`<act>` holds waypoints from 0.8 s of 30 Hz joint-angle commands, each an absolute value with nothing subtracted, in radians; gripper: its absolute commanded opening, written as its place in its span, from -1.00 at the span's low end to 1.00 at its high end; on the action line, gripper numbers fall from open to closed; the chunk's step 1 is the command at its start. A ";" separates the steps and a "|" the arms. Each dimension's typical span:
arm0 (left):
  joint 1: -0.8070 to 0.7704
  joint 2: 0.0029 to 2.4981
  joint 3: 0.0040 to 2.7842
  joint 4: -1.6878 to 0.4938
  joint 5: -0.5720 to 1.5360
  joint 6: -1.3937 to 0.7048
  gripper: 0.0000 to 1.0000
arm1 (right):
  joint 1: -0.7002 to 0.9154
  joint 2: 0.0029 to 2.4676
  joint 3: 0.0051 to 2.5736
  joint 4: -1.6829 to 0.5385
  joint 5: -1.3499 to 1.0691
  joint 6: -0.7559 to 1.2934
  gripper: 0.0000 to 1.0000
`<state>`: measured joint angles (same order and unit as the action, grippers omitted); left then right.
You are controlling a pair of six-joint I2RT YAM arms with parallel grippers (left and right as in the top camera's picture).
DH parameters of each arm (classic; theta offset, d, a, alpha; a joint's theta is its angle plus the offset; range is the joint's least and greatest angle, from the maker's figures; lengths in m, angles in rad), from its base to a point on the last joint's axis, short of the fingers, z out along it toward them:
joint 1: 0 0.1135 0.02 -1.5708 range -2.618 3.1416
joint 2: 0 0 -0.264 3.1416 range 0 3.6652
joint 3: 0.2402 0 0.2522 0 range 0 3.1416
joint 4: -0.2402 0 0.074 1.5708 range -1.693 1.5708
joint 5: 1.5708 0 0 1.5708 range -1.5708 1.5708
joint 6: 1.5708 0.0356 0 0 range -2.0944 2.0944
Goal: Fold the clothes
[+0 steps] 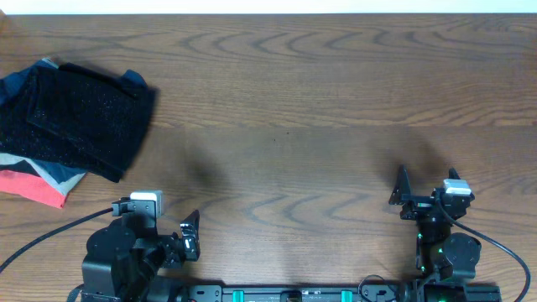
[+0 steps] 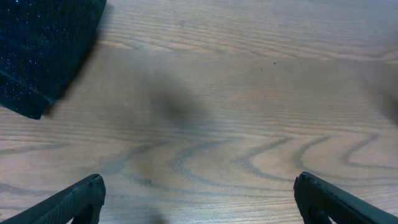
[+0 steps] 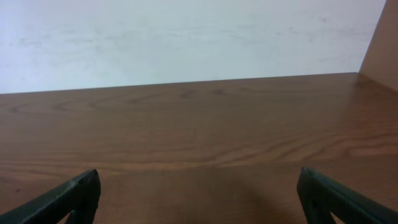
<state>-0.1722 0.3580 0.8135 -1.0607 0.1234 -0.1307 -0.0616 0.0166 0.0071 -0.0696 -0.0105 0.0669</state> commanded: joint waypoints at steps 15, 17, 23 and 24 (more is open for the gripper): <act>-0.083 0.081 0.383 -0.583 0.033 -0.019 0.96 | -0.053 0.010 0.006 -0.074 -0.001 0.054 0.99; -0.083 0.050 0.307 -0.466 0.032 -0.019 0.96 | -0.053 0.010 0.006 -0.074 -0.001 0.054 0.99; -0.083 0.008 0.090 -0.109 0.043 -0.020 0.95 | -0.053 0.010 0.006 -0.074 0.000 0.054 0.99; -0.083 0.001 0.060 -0.088 0.043 -0.019 0.96 | -0.053 0.010 0.006 -0.074 -0.001 0.054 0.98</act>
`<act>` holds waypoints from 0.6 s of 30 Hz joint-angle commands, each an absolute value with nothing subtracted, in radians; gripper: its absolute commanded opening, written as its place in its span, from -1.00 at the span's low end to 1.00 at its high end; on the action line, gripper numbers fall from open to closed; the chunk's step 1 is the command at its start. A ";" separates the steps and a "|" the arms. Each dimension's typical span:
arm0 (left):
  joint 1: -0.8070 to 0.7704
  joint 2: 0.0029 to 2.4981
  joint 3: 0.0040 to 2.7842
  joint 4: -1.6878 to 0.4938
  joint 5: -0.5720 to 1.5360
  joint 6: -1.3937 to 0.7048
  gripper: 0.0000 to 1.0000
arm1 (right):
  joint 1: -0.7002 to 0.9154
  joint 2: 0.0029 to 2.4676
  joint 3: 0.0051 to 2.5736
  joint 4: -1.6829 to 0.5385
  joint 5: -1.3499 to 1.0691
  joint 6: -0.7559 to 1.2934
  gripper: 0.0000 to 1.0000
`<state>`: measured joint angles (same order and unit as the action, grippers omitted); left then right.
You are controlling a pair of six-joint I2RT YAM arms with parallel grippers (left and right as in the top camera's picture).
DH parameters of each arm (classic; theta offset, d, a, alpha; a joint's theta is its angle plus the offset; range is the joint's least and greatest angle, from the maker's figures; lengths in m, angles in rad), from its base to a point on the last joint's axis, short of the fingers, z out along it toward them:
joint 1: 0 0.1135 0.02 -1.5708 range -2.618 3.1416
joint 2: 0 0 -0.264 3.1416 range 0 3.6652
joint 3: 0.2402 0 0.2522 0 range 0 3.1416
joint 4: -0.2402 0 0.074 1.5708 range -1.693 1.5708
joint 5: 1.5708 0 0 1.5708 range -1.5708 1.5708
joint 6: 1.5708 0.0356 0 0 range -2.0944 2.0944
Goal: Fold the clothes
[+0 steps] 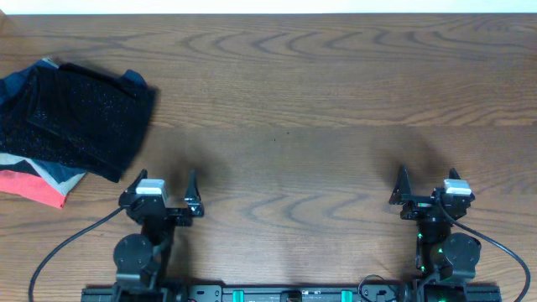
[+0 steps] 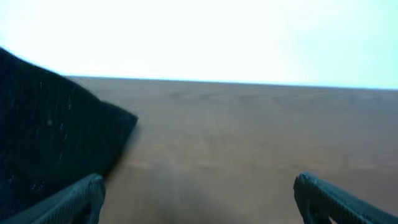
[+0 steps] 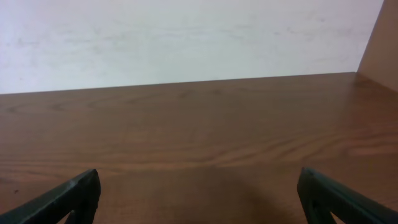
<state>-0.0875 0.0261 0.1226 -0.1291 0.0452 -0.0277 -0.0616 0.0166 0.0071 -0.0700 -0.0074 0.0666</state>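
Note:
A stack of folded clothes (image 1: 71, 126) lies at the table's left edge: a dark speckled garment on top, grey and coral pieces under it. The dark garment (image 2: 50, 143) also fills the left of the left wrist view. My left gripper (image 1: 161, 193) rests near the front edge, just right of the stack, open and empty. At the front right my right gripper (image 1: 419, 191) is open too, nothing between its fingers, facing bare wood (image 3: 199, 137).
Bare wooden table (image 1: 319, 101) stretches from the stack to the right edge. A pale wall (image 3: 186, 37) rises behind the far edge. Cables trail from both arm bases at the front.
My left arm has swung from a folded, tilted pose at the front left to an upright rest pose; its camera now looks level across the table. The right arm has not moved.

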 commanded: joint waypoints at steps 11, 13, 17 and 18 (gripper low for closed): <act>-0.060 0.001 0.004 -0.066 0.036 -0.019 0.96 | -0.053 0.010 0.006 -0.074 -0.001 0.054 0.99; -0.059 0.001 0.004 -0.065 0.036 -0.019 0.96 | -0.053 0.010 0.006 -0.074 0.000 0.054 0.99; -0.059 0.002 0.004 -0.066 0.036 -0.019 0.96 | -0.053 0.010 0.006 -0.074 0.000 0.054 0.99; -0.059 0.003 0.004 -0.066 0.036 -0.019 0.96 | -0.053 0.010 0.006 -0.074 -0.001 0.054 0.99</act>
